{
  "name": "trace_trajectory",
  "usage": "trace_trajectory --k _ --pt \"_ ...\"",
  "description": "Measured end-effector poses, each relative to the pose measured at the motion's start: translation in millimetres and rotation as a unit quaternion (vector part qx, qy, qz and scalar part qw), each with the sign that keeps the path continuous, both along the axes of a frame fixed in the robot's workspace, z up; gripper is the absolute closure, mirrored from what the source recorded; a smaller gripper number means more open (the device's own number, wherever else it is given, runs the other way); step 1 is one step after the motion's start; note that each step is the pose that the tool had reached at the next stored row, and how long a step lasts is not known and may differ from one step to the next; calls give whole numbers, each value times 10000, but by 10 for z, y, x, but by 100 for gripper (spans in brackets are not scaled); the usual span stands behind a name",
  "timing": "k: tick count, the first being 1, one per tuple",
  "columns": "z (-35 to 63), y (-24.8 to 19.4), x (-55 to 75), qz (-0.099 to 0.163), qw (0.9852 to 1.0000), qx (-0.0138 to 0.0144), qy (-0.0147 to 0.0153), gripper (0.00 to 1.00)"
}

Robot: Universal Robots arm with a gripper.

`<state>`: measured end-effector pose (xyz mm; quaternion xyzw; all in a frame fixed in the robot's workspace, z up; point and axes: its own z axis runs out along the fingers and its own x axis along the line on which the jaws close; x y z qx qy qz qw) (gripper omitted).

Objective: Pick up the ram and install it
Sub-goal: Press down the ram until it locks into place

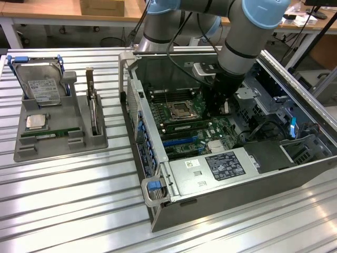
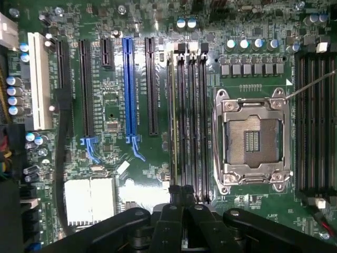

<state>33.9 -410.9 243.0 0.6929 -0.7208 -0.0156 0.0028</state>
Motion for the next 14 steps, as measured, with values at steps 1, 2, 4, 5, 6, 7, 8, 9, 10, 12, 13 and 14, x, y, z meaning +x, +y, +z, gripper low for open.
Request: trace_trajectory --k 1,2,4,5,6,7,8,9,10,12,13,14 --pt "0 0 1 -1 10000 -1 0 89" --pt "0 -1 14 0 10000 0 3 89" --pt "-2 -5 37 0 10000 1 8 89" --pt "-14 -13 37 -1 10000 1 8 89" --pt "-64 -39 37 -1 10000 2 8 89" --pt "-87 -44 37 0 10000 -1 8 89" --pt "-87 -44 37 0 10000 -1 8 89" --pt "-100 -44 38 0 10000 -1 8 89" --pt "-130 -45 37 0 10000 -5 9 89" --pt "-88 -40 38 0 10000 7 6 89" --pt "-31 -41 37 0 10000 2 8 89" --pt "-12 -43 31 0 10000 -4 10 89"
